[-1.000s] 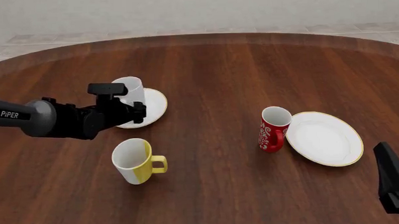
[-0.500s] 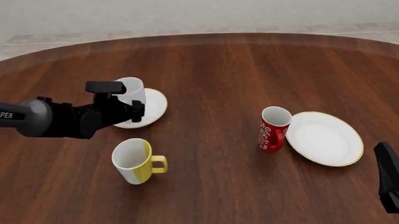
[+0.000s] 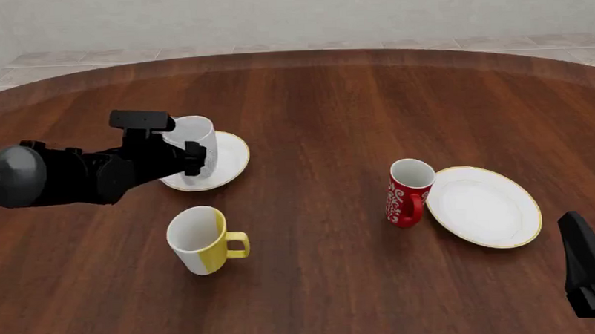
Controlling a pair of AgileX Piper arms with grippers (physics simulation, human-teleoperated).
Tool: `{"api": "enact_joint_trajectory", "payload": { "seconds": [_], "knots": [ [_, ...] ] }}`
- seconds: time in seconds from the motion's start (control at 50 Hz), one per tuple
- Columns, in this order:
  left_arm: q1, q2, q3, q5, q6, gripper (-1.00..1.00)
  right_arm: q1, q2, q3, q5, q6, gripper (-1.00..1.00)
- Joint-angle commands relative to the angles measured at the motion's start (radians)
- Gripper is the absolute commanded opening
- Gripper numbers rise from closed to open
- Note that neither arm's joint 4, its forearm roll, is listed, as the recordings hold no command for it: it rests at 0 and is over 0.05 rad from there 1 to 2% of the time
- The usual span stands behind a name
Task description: Put the white mug on the left plate.
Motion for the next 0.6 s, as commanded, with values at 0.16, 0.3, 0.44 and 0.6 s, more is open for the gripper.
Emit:
{"api": "enact_joint_trajectory", "payload": {
  "seconds": [0.16,0.3,0.44,0.6],
  "knots": [
    [0.005,-0.13,0.056,0.044,0.016,1.0,0.003,0.0,-0.002,0.0,-0.002,1.0],
    [-0.006,-0.222,0.089,0.082,0.022,1.0,0.005,0.0,-0.009,0.005,-0.003,1.0],
    [-0.025,-0.319,0.122,0.12,0.029,1.0,0.006,0.0,-0.005,-0.001,-0.003,1.0],
    [-0.042,-0.408,0.154,0.155,0.029,1.0,0.005,0.0,-0.012,0.003,-0.001,1.0]
  ]
}}
